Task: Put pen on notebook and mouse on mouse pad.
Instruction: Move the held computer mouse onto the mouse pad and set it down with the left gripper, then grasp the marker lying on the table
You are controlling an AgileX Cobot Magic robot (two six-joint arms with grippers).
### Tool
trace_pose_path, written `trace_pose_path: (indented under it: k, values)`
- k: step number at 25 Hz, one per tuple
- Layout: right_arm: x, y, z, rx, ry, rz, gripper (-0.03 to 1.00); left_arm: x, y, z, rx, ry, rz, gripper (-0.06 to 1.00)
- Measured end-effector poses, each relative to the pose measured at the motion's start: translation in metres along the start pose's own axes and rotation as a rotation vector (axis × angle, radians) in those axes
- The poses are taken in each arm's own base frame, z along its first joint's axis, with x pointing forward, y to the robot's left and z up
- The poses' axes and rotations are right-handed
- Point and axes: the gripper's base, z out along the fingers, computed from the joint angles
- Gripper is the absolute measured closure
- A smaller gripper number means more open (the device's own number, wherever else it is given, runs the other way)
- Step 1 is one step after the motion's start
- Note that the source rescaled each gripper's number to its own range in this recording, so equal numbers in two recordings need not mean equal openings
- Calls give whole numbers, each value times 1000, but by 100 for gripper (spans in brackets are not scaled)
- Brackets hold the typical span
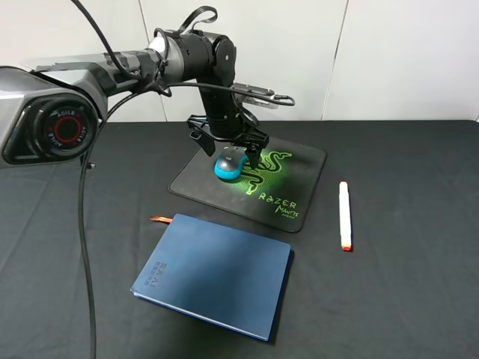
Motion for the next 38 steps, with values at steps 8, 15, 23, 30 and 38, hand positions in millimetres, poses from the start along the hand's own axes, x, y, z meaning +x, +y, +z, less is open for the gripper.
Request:
trace_pose_path:
  k: [8,15,23,30,38]
  values:
    - [0,0,0,0,0,0,-3,-8,-1,-18,6,7,-6,7]
    - [0,0,0,0,0,0,-3,-30,-7,-73,65,-102,-26,7]
    - [0,0,0,0,0,0,-3,-35,-34,-165,100,-266,30,7]
    - [0,0,0,0,0,0,-3,-7,-38,-217,91,-260,81,7]
    - [0,0,0,0,0,0,-3,65,-24,-251,18,-144,132,7]
